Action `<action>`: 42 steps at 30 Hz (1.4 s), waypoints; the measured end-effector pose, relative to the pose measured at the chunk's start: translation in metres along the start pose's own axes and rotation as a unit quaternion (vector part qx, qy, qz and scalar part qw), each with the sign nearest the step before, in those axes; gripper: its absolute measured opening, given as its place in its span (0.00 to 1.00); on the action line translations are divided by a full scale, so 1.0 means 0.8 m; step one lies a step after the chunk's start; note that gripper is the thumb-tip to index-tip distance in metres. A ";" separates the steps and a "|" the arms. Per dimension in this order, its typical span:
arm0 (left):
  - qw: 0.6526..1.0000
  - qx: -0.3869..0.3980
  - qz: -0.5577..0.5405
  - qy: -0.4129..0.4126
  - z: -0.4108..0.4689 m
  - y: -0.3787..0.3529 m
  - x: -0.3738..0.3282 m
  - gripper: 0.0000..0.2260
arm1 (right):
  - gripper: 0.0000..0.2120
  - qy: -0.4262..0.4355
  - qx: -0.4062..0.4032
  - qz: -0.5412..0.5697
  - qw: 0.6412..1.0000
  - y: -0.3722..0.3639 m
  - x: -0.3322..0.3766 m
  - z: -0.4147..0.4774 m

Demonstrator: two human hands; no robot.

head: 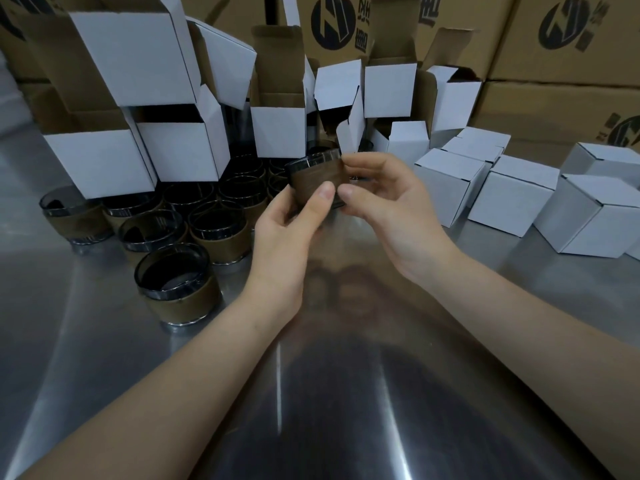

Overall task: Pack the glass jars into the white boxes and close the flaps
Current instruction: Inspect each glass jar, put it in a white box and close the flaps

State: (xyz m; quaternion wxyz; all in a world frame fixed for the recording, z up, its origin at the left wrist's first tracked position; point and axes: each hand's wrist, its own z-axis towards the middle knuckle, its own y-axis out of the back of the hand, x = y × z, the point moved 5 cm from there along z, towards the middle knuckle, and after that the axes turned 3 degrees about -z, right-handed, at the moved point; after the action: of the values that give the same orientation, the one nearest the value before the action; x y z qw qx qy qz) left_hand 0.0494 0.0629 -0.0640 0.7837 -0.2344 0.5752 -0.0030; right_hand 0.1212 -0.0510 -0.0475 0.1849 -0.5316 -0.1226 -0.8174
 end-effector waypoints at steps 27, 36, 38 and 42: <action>0.974 0.104 -0.159 0.123 0.003 -0.009 0.015 0.28 | 0.31 -0.107 0.103 0.083 0.985 -0.016 -0.010 -0.004; 0.978 0.082 -0.145 0.126 0.004 -0.006 0.020 0.31 | 0.29 -0.126 0.132 0.069 0.981 -0.011 -0.011 -0.003; 0.980 0.077 -0.134 0.123 0.004 -0.005 0.022 0.28 | 0.22 -0.116 0.158 0.041 0.980 -0.012 -0.013 -0.002; 0.986 0.059 -0.107 0.111 0.005 -0.001 0.021 0.24 | 0.19 -0.103 0.125 -0.003 0.987 -0.005 -0.017 0.003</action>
State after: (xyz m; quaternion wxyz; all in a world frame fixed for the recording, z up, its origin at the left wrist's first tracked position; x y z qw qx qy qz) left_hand 0.0590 0.0589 -0.0780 0.7227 -0.2461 0.6290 -0.1466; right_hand 0.1266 -0.0442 -0.0591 0.2337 -0.5857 -0.2435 -0.7369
